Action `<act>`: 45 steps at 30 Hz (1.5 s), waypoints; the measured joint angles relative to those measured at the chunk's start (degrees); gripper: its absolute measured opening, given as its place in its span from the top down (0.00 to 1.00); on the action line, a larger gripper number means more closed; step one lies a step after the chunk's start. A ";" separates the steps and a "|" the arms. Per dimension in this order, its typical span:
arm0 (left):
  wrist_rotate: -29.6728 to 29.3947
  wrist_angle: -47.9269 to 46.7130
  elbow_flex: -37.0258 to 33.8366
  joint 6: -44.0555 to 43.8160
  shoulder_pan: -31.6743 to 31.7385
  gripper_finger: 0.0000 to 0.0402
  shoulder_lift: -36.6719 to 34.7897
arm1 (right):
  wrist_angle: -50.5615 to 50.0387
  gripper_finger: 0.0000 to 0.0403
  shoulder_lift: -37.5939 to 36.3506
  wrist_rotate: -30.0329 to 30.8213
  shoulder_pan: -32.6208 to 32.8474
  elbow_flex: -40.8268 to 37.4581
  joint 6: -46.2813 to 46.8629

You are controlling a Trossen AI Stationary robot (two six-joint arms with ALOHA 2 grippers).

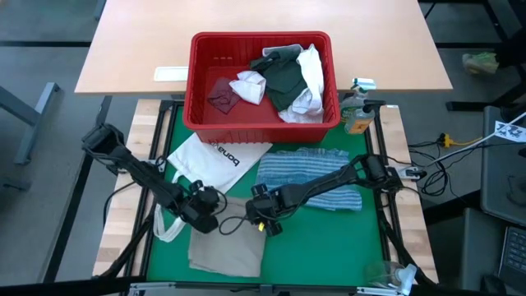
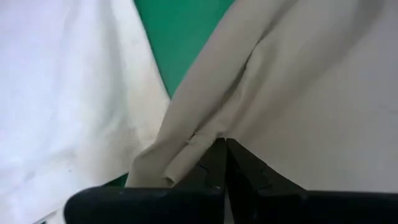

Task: Fold Laundry from Bin
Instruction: Fold the brown shorts

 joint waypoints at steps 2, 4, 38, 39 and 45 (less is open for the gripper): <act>0.00 2.04 -1.18 0.01 0.27 1.00 0.67 | 0.02 0.53 0.92 -1.46 -0.70 0.01 0.12; 0.25 3.65 -2.18 0.00 0.30 1.00 1.30 | 0.04 0.53 1.32 -4.39 -1.36 0.03 0.42; 15.12 13.59 6.85 -3.31 -6.11 0.92 -1.59 | -19.08 0.53 0.09 -6.49 1.42 16.14 1.85; 15.14 13.56 6.85 -3.78 -6.14 0.90 -1.59 | -19.43 0.53 0.09 -6.49 1.43 16.14 1.85; 15.17 13.47 6.85 -5.84 -5.41 0.71 -1.59 | -22.66 0.53 0.09 -6.55 1.56 16.14 2.22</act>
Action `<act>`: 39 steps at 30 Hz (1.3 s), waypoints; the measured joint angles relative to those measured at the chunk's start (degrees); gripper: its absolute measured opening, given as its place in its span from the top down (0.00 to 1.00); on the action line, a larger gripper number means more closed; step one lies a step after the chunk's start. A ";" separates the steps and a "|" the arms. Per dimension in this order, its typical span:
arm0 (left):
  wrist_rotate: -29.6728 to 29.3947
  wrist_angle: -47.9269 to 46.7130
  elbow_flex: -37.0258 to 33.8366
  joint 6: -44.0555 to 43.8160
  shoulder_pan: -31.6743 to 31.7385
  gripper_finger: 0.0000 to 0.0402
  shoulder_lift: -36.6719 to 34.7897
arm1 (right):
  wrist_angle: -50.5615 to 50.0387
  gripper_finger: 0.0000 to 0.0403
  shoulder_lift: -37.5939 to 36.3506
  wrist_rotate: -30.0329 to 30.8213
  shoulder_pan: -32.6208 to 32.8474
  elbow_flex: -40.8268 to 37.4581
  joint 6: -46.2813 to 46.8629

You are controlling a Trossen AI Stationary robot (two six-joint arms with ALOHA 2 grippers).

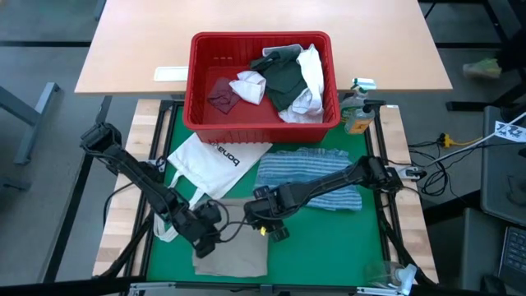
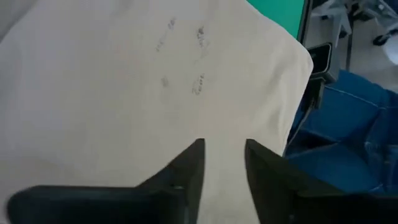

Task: Fold Laundry from Bin
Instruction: Fold the brown shorts, then stack the brown shorts on top of the blue polo shirt

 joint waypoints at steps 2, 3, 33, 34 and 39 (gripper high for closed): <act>0.02 0.13 0.00 0.00 0.36 0.65 0.02 | -2.68 0.53 -0.14 0.01 -0.02 0.00 0.07; 0.12 0.35 0.00 -0.01 0.55 0.63 0.02 | -4.80 0.53 -0.25 0.01 -0.09 0.00 0.07; 23.56 -4.23 -0.04 -28.67 -9.09 0.56 0.02 | -15.85 0.53 -16.26 -0.47 4.02 -15.88 10.59; 22.48 -5.13 -0.07 -28.92 -9.66 0.56 0.02 | -13.22 0.53 -17.70 -0.55 4.02 -18.41 12.76; 13.03 -6.88 -0.89 -29.00 -11.20 0.56 0.04 | 3.77 0.53 -24.65 -5.70 4.60 -31.31 21.37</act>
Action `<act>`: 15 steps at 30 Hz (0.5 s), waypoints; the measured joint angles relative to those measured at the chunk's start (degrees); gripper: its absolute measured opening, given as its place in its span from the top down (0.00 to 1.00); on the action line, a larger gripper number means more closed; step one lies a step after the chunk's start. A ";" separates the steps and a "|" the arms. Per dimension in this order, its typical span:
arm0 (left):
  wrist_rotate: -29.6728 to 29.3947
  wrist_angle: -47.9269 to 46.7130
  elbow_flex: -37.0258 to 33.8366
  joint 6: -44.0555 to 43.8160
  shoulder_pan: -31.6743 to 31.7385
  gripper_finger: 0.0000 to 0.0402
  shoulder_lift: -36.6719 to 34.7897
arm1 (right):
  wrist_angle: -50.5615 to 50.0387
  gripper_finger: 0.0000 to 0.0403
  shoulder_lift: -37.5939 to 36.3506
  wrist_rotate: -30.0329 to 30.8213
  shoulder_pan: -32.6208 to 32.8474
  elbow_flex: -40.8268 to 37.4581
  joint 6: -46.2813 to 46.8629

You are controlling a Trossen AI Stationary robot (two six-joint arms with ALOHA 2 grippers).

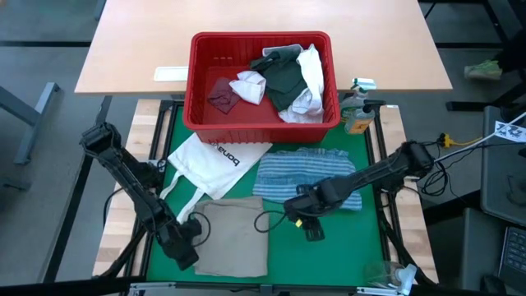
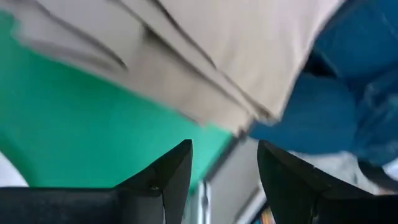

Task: Fold Laundry from Bin
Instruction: Stack the brown shorts on top of the blue polo shirt

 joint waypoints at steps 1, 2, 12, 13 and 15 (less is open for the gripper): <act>-1.77 0.22 -0.54 -0.10 0.00 0.56 0.00 | 4.27 0.53 -0.78 -0.79 0.24 -2.27 2.01; -3.68 0.25 -0.98 -0.33 0.00 0.56 0.00 | 8.58 0.53 -1.23 -0.93 0.26 -4.30 4.51; -6.23 0.41 -2.32 -1.16 0.02 0.56 0.02 | 35.60 0.53 0.83 -0.05 0.06 -12.76 25.45; -6.87 0.45 -2.32 -1.15 0.08 0.56 0.02 | 36.17 0.53 0.99 0.27 0.08 -12.64 26.18; -8.79 0.48 -2.32 -1.08 0.29 0.56 0.02 | 36.52 0.53 1.00 0.63 0.10 -12.64 27.60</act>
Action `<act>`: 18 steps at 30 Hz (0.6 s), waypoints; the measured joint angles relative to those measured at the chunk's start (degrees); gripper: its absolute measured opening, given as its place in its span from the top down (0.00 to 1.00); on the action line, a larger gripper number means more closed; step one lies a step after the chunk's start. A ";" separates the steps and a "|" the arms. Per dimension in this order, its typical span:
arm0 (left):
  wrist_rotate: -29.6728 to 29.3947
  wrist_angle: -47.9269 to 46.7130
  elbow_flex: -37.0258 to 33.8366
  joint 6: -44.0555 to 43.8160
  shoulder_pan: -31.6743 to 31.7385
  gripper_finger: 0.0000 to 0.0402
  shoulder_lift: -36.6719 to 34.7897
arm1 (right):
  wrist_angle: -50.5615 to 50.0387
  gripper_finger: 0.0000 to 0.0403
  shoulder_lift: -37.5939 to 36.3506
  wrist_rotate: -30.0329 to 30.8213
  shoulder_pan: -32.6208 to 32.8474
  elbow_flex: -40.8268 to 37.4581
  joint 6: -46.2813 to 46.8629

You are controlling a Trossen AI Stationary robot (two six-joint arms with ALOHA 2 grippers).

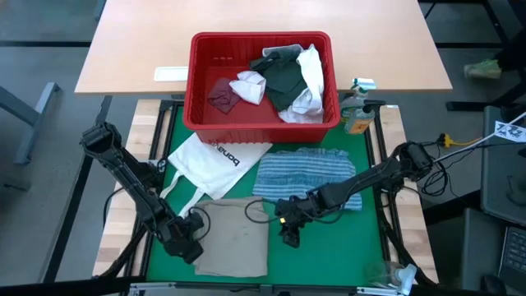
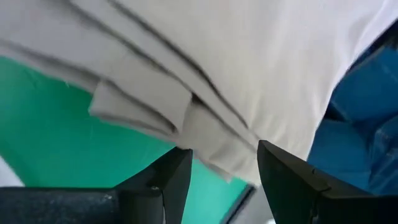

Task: Fold Laundry from Bin
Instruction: Stack the brown shorts on top of the blue polo shirt

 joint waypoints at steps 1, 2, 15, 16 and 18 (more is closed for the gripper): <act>-0.90 -0.01 0.00 0.07 0.05 0.56 0.00 | 0.33 0.53 0.02 0.17 0.00 0.00 0.06; -1.37 0.01 0.00 0.07 0.06 0.56 0.00 | 0.61 0.53 0.04 0.52 0.00 0.00 0.06; -0.98 -3.06 0.00 -5.81 0.21 0.56 0.29 | 1.49 0.53 0.07 7.06 0.00 0.00 9.15; -1.07 -3.60 0.00 -7.75 0.21 0.56 0.50 | 1.49 0.53 0.07 7.00 0.00 0.00 9.15; -1.77 -4.55 0.00 -10.44 0.21 0.56 1.12 | 1.49 0.53 0.07 6.95 0.00 0.00 9.15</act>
